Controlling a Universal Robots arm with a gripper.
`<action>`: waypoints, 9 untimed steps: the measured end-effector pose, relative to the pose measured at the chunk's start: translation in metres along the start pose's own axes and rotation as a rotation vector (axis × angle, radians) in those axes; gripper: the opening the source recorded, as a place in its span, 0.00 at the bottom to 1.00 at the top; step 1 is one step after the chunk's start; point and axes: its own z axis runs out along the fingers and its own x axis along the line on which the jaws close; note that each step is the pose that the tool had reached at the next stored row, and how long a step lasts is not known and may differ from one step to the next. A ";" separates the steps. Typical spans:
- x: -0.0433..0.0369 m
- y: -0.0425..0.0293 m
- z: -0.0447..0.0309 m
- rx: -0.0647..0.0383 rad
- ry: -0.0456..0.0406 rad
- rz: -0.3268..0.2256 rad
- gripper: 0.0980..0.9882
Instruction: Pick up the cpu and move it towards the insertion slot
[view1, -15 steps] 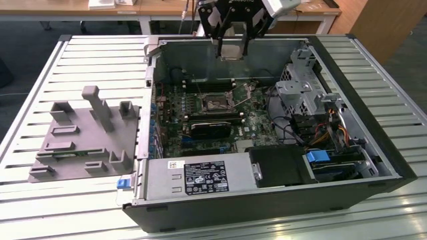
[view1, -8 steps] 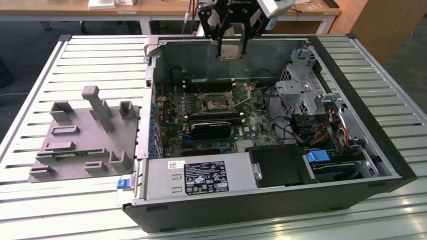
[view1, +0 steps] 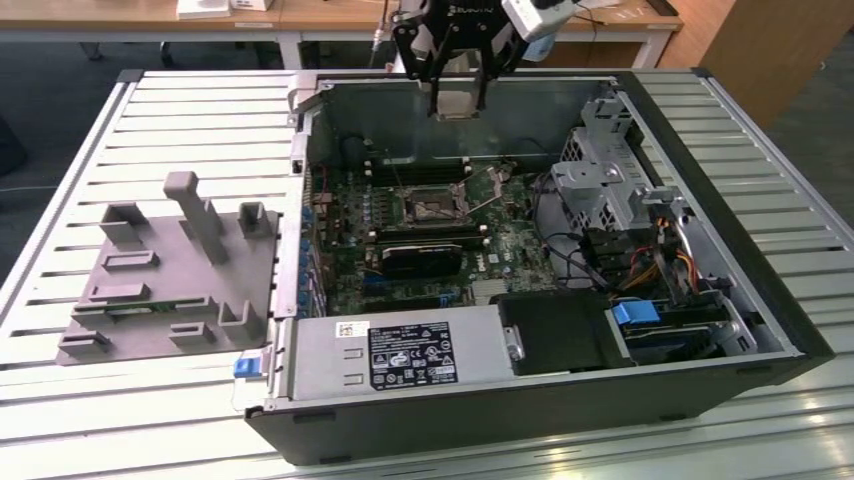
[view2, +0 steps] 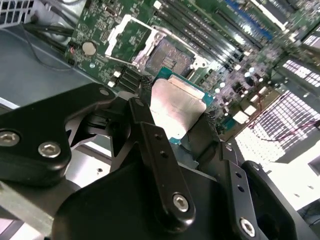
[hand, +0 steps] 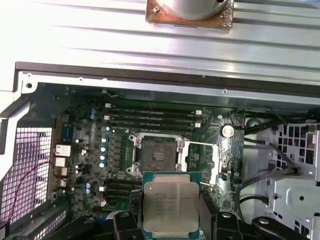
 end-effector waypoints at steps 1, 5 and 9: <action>0.0000 0.0022 0.0013 0.000 0.0000 -0.001 0.49; 0.0000 0.0099 0.0058 0.000 0.0003 -0.006 0.49; -0.0004 0.0193 0.0090 0.000 0.0006 -0.012 0.49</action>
